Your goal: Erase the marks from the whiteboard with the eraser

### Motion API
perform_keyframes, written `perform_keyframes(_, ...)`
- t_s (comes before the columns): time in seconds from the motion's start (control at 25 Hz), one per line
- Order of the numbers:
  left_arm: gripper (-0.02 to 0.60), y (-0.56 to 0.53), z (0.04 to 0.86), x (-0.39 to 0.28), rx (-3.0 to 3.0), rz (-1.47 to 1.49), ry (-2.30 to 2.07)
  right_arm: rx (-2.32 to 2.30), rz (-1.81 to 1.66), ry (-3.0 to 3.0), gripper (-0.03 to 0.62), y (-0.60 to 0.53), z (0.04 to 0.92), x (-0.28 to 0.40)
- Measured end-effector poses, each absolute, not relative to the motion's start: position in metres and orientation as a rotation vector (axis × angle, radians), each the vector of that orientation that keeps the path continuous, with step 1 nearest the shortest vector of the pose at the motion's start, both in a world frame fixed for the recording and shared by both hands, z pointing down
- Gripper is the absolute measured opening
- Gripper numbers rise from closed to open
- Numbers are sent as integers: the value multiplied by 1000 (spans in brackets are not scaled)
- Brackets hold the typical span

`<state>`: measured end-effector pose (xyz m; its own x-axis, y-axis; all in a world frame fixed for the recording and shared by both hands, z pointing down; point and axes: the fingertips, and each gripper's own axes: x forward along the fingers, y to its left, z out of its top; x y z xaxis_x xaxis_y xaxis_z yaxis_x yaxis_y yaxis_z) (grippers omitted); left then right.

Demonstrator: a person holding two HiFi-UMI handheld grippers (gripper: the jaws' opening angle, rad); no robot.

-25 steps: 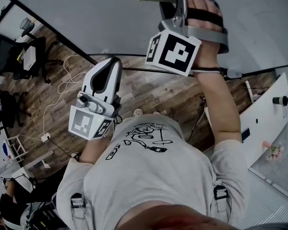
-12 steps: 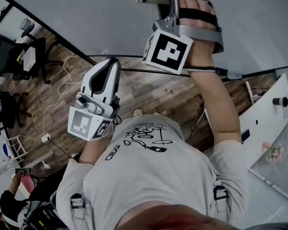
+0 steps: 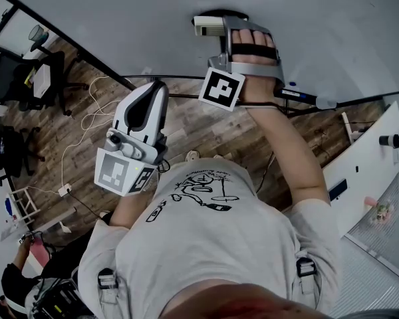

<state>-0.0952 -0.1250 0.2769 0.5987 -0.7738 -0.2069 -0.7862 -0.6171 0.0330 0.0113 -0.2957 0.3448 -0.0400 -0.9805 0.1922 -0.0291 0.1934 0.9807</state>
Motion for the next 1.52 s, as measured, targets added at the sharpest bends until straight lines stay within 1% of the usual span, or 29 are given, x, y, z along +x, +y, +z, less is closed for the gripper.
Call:
perform_keyframes(0.28, 31, -119, 277, -97, -2742, 312, 1361, 995, -977, -1375, 258, -293, 440, 30)
perform_keyframes(0.52, 31, -114, 278, -96, -2748, 306, 1359, 992, -936, -1397, 259, -288, 454, 35)
perform_keyframes(0.72, 31, -114, 280, -90, -2759, 300, 1346, 1039, -793, -1636, 261, -263, 440, 38)
perform_keyframes(1.0, 32, -118, 289, -77, -2790, 273, 1331, 1202, -453, -2141, 261, -221, 406, 46)
perform_keyframes(1.28, 32, -123, 297, -56, -2812, 226, 1280, 1320, -132, -2498, 261, -187, 368, 69)
perform_keyframes(1.52, 32, -126, 298, -44, -2824, 221, 1247, 1401, -28, -2646, 261, -156, 347, 89)
